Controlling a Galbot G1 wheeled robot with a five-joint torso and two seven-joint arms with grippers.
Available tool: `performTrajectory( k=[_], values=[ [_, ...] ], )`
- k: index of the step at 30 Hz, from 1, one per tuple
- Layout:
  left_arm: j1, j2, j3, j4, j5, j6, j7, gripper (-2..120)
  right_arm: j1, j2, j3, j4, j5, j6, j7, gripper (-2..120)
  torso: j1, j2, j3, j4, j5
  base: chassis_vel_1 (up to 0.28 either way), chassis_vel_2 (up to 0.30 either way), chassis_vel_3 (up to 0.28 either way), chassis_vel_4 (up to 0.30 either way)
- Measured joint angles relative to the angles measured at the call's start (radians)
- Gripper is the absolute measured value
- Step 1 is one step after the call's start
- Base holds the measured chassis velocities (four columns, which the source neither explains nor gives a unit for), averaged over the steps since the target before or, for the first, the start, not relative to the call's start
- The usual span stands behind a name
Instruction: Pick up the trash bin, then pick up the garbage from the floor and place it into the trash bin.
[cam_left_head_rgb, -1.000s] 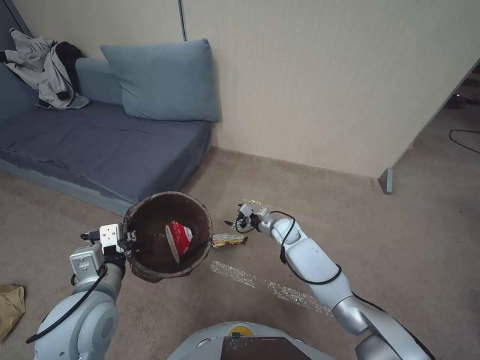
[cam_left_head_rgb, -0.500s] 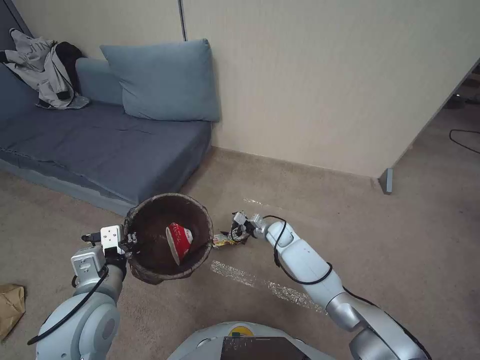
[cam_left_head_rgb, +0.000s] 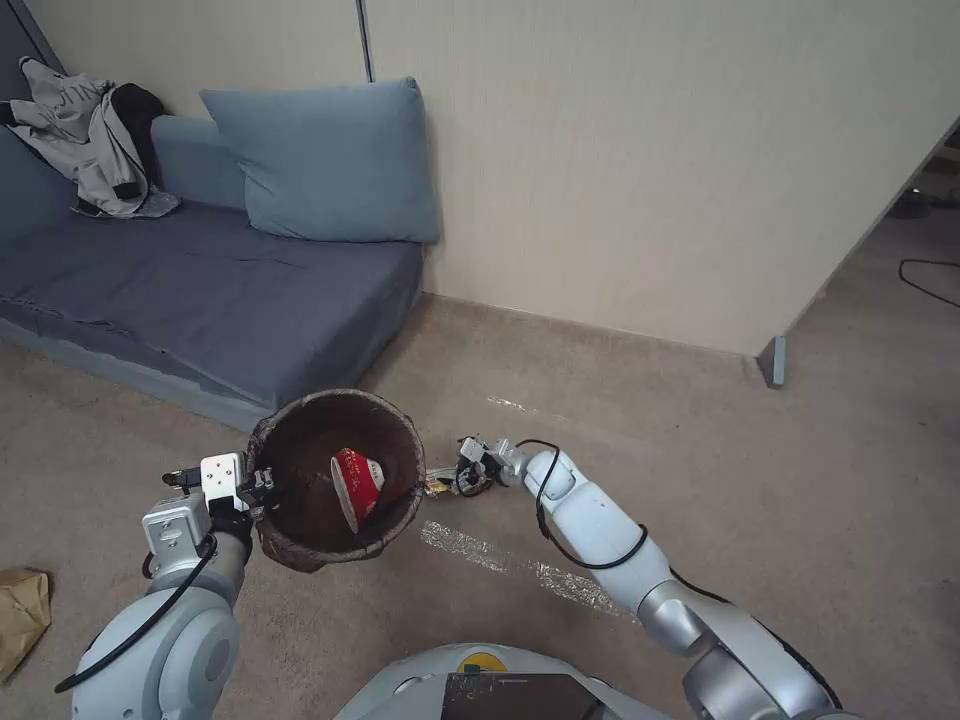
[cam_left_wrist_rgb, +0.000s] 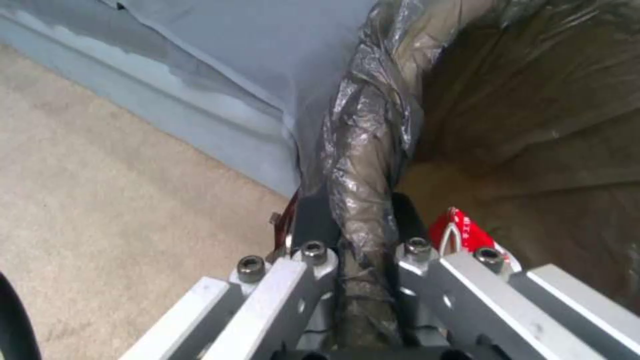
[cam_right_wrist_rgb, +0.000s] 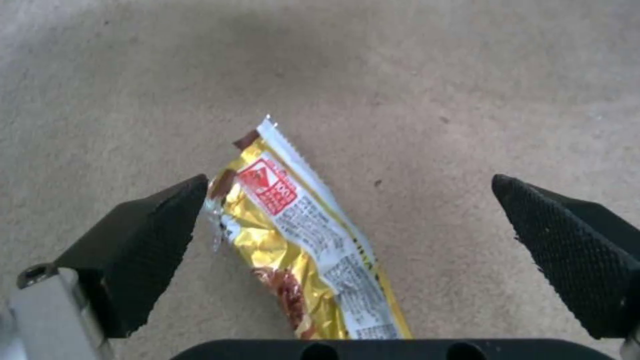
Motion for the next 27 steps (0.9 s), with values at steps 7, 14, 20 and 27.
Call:
performTrajectory(
  k=[7,14,20,27],
  values=[
    [0.006,0.000,0.000,0.000,0.003,0.000,0.000,3,0.006,0.024,-0.004,-0.061,-0.030,0.025,-0.002,100,0.000,0.000,0.000,0.0000,0.0000,0.000,0.000,0.000,0.000],
    [0.011,0.003,0.000,0.000,0.004,0.000,0.001,3,0.007,0.046,0.010,-0.113,-0.021,0.045,-0.007,100,0.000,0.000,0.000,0.0000,0.0001,0.000,0.000,0.000,0.000],
    [0.012,0.004,0.003,0.000,0.010,0.000,0.002,3,0.014,0.068,0.031,-0.167,-0.032,0.057,-0.007,100,0.000,0.000,0.000,0.0000,0.0001,0.000,0.000,0.000,0.000],
    [0.012,0.006,0.002,0.000,0.011,0.000,0.002,3,0.016,0.084,0.045,-0.218,-0.045,0.066,-0.006,100,0.000,0.000,0.000,0.0000,0.0001,0.000,0.000,0.000,0.000]
  ],
)
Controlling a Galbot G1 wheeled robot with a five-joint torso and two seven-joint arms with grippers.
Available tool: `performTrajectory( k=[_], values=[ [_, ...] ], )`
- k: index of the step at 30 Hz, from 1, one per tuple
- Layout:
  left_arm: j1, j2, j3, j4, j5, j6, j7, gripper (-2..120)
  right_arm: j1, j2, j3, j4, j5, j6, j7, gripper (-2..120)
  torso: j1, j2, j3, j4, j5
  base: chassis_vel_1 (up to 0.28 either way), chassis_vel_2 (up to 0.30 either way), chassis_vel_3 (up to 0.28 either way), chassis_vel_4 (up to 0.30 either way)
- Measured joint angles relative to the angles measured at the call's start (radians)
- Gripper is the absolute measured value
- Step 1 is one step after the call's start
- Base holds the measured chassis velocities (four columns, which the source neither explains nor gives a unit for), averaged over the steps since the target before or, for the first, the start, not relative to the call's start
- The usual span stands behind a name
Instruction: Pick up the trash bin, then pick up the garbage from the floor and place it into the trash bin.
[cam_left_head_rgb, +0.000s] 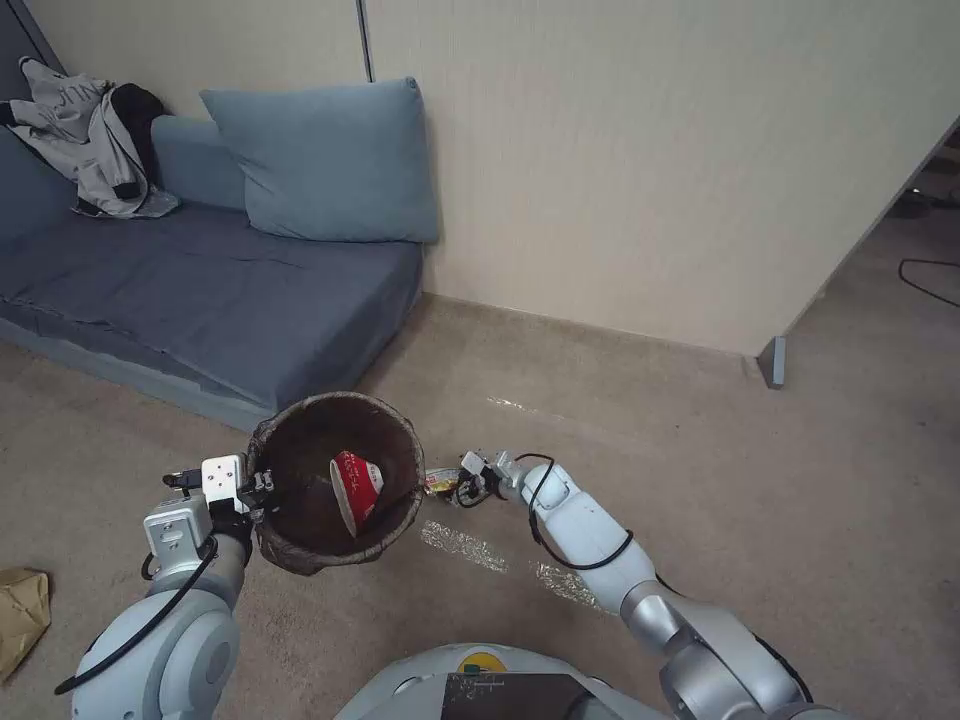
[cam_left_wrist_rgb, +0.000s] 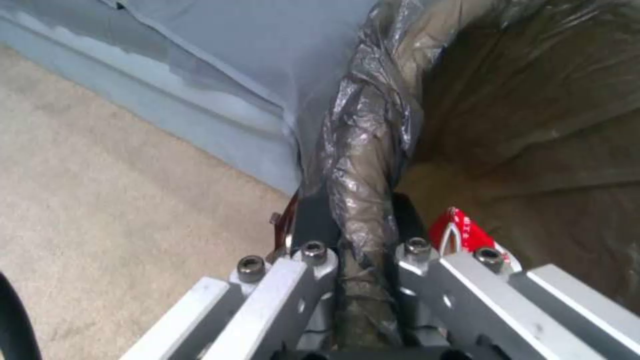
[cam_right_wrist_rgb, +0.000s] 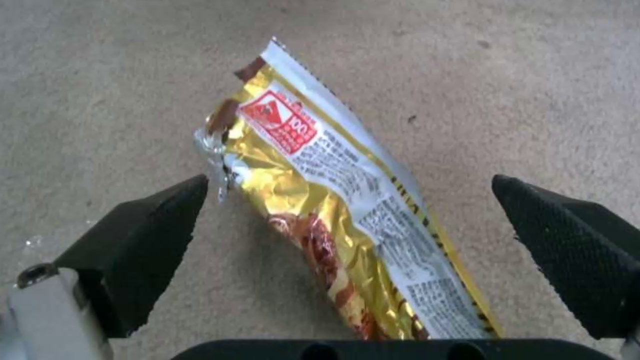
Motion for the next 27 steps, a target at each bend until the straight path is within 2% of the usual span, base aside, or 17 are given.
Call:
performTrajectory(
  k=[7,27],
  values=[
    [-0.003,0.000,0.001,0.000,0.000,0.000,0.001,3,0.001,0.017,0.025,-0.043,-0.053,0.020,0.001,100,0.000,0.000,0.000,-0.0001,0.0000,0.000,0.000,0.000,0.000],
    [-0.005,0.003,0.001,0.000,0.000,0.000,0.001,3,0.013,0.033,0.071,-0.113,-0.081,0.033,0.005,100,0.000,0.000,0.000,0.0000,0.0000,0.000,0.000,0.000,0.000]
  ],
)
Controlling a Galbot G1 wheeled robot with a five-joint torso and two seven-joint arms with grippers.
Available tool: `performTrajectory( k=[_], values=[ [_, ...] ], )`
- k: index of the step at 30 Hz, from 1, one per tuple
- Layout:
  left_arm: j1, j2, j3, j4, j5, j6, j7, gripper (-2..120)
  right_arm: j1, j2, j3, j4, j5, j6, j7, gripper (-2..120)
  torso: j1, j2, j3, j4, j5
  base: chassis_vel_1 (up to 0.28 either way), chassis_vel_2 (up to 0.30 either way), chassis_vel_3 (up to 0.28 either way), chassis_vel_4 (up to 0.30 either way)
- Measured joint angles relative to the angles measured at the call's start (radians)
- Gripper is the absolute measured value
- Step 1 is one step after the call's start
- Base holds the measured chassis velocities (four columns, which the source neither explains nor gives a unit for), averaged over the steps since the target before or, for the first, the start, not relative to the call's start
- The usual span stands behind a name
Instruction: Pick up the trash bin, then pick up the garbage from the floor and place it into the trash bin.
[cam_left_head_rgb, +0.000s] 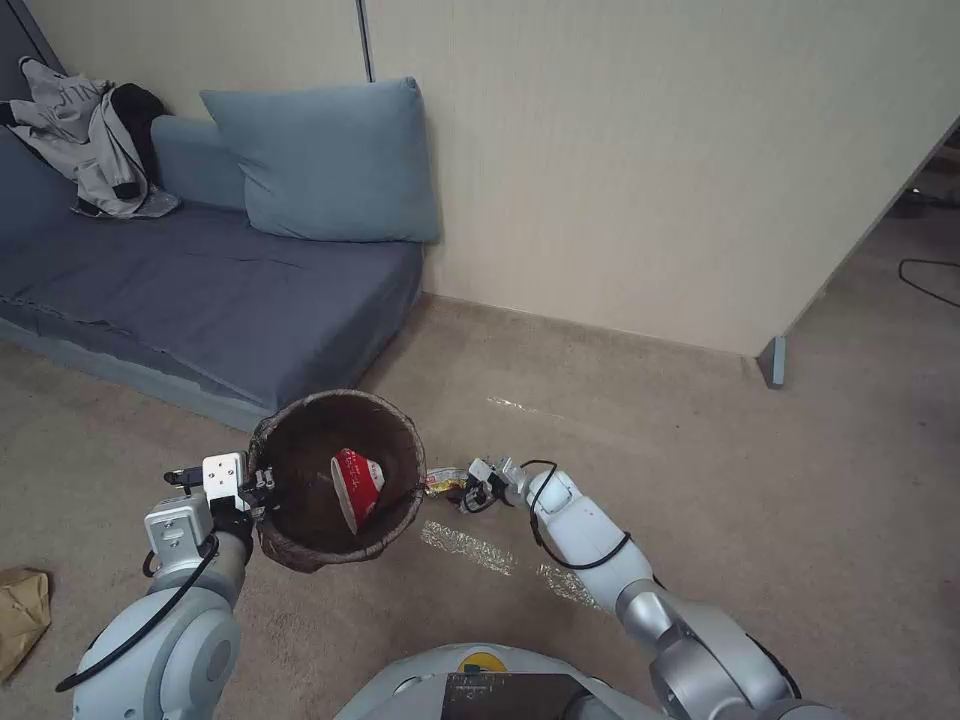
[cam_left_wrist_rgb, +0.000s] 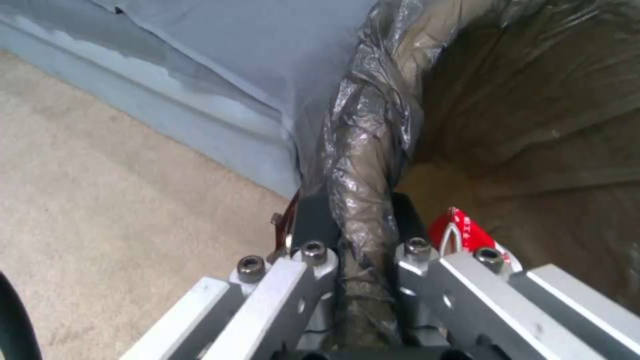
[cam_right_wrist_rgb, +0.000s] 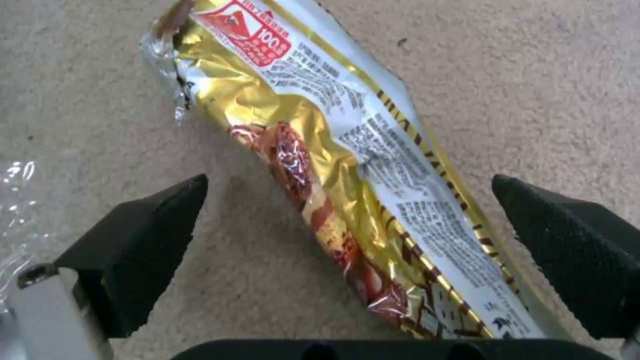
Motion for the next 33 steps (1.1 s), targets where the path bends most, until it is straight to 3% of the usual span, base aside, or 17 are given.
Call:
performTrajectory(
  k=[2,5,27,33],
  values=[
    [0.000,0.000,0.000,0.000,0.000,0.000,0.000,3,0.001,0.002,0.003,-0.003,-0.003,0.001,0.000,99,0.000,0.000,0.000,0.0000,0.0000,0.000,0.000,0.000,0.000],
    [0.002,-0.001,0.000,0.000,0.000,0.000,0.000,3,0.002,0.006,0.012,-0.008,-0.009,0.003,0.002,83,0.000,0.000,0.000,0.0001,0.0000,0.000,0.000,0.000,0.000],
    [0.003,-0.003,0.003,0.000,0.003,0.000,0.000,3,-0.009,0.003,0.030,-0.003,-0.005,0.008,0.020,6,0.000,0.000,0.000,0.0000,0.0000,0.000,0.000,0.000,0.000],
    [0.000,-0.008,0.012,0.000,0.008,0.000,0.001,3,-0.030,-0.011,0.040,0.047,0.016,0.011,0.061,0,0.000,0.000,0.000,0.0001,0.0001,0.000,0.000,0.000,0.000]
  ],
)
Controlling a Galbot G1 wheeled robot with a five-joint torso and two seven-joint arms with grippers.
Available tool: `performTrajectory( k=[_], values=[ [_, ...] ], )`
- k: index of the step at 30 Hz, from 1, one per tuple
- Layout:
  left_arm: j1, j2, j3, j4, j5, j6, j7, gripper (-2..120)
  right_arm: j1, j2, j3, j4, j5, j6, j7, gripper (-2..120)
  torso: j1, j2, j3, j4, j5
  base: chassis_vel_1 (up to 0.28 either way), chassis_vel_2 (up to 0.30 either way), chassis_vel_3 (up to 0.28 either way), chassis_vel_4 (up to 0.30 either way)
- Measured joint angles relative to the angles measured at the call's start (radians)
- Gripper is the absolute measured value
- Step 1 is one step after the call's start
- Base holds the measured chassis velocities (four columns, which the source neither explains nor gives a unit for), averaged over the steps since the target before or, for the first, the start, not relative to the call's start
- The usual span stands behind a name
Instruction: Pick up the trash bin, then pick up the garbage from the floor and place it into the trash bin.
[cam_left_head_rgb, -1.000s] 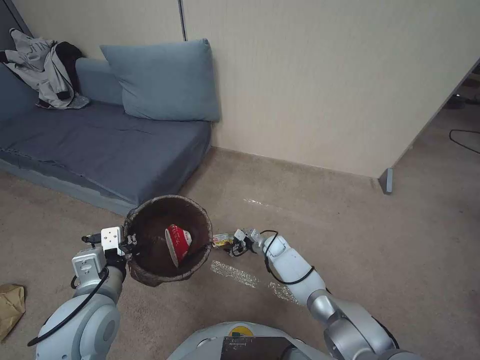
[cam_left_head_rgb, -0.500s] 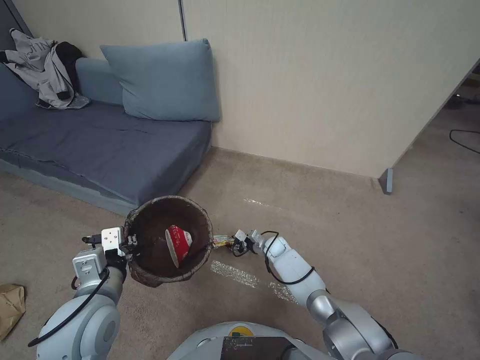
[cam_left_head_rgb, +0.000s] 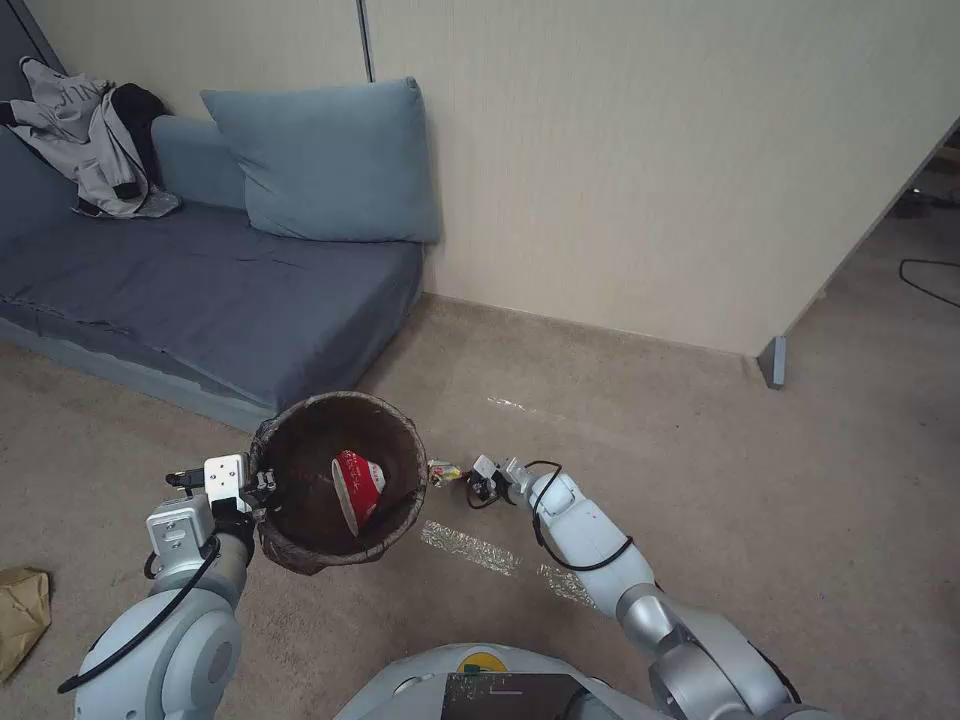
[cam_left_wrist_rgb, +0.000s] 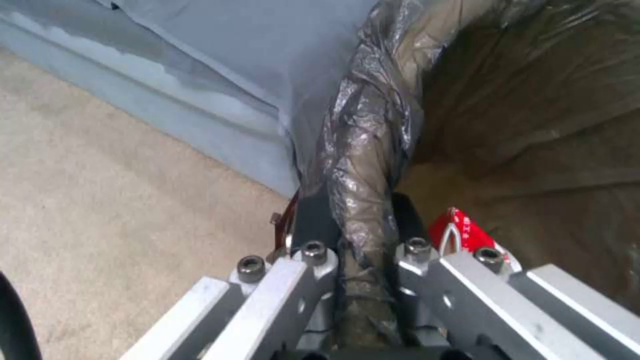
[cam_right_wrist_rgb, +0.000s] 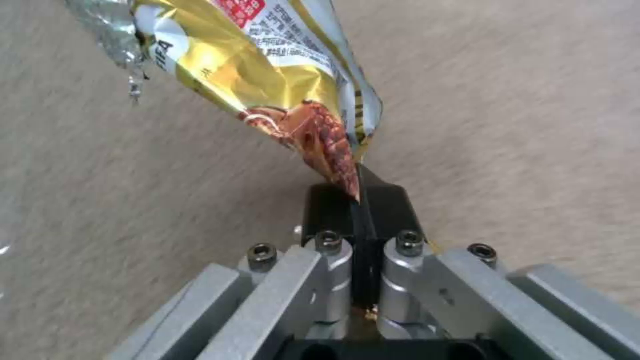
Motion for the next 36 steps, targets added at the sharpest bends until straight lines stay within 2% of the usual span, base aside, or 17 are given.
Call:
performTrajectory(
  k=[4,5,9,11,14,16,18,21,23,26,28,30,32,36],
  values=[
    [-0.004,0.000,0.004,0.000,0.003,0.000,0.002,3,-0.058,-0.060,-0.019,0.153,0.094,-0.029,0.021,0,0.000,0.000,0.000,-0.0003,0.0000,0.000,0.000,0.000,0.000],
    [-0.004,0.000,0.004,0.000,0.003,0.000,0.002,3,-0.058,-0.060,-0.019,0.153,0.094,-0.029,0.021,0,0.000,0.000,0.000,-0.0003,0.0000,0.000,0.000,0.000,0.000],
    [-0.008,0.005,0.002,0.000,0.000,0.000,0.002,3,-0.129,-0.124,-0.011,0.333,0.185,-0.069,0.050,0,0.000,0.000,0.000,-0.0001,0.0001,0.000,0.000,0.000,0.000],
    [-0.009,0.005,0.002,0.000,-0.001,0.000,0.002,3,-0.139,-0.132,-0.006,0.355,0.195,-0.071,0.053,0,0.000,0.000,0.000,-0.0001,0.0002,0.000,0.000,0.000,0.000],
    [-0.012,0.007,0.002,0.000,-0.008,0.000,0.003,3,-0.185,-0.182,0.032,0.492,0.226,-0.070,0.060,0,0.000,0.000,0.000,-0.0001,0.0002,0.000,0.000,0.000,0.000],
    [-0.013,0.008,0.002,0.000,-0.010,0.000,0.003,3,-0.193,-0.194,0.037,0.520,0.234,-0.073,0.061,0,0.000,0.000,0.000,0.0000,0.0002,0.000,0.000,0.000,0.000],
    [-0.016,0.012,0.002,0.000,-0.015,0.000,0.003,3,-0.225,-0.263,0.054,0.649,0.282,-0.104,0.062,0,0.000,0.000,0.000,0.0000,0.0003,0.000,0.000,0.000,0.000],
    [-0.018,0.013,0.002,0.000,-0.016,0.000,0.003,3,-0.241,-0.317,0.067,0.720,0.315,-0.121,0.064,0,0.000,0.000,0.000,-0.0001,0.0001,0.000,0.000,0.000,0.000],
    [-0.019,0.014,0.003,0.000,-0.018,0.000,0.003,3,-0.261,-0.393,0.090,0.836,0.358,-0.146,0.064,0,0.000,0.000,0.000,-0.0005,0.0001,0.000,0.000,0.000,0.000],
    [-0.018,0.015,0.003,0.000,-0.018,0.000,0.003,3,-0.268,-0.417,0.098,0.880,0.378,-0.158,0.063,0,0.000,0.000,0.000,-0.0003,0.0001,0.000,0.000,0.000,0.000],
    [-0.018,0.019,0.002,0.000,-0.020,0.000,0.003,3,-0.281,-0.474,0.111,1.001,0.435,-0.192,0.063,0,0.000,0.000,0.000,-0.0001,0.0000,0.000,0.000,0.000,0.000],
    [-0.018,0.019,0.002,0.000,-0.020,0.000,0.003,3,-0.281,-0.474,0.111,1.001,0.435,-0.192,0.063,0,0.000,0.000,0.000,-0.0001,0.0000,0.000,0.000,0.000,0.000],
    [-0.019,0.022,0.001,0.000,-0.021,0.000,0.003,3,-0.289,-0.538,0.120,1.142,0.520,-0.229,0.060,0,0.000,0.000,0.000,-0.0001,0.0002,0.000,0.000,0.000,0.000],
    [-0.019,0.022,0.004,0.000,-0.020,0.000,0.003,3,-0.270,-0.570,0.122,1.244,0.586,-0.259,0.049,0,0.000,0.000,0.000,-0.0001,0.0001,0.000,0.000,0.000,0.000]
  ],
)
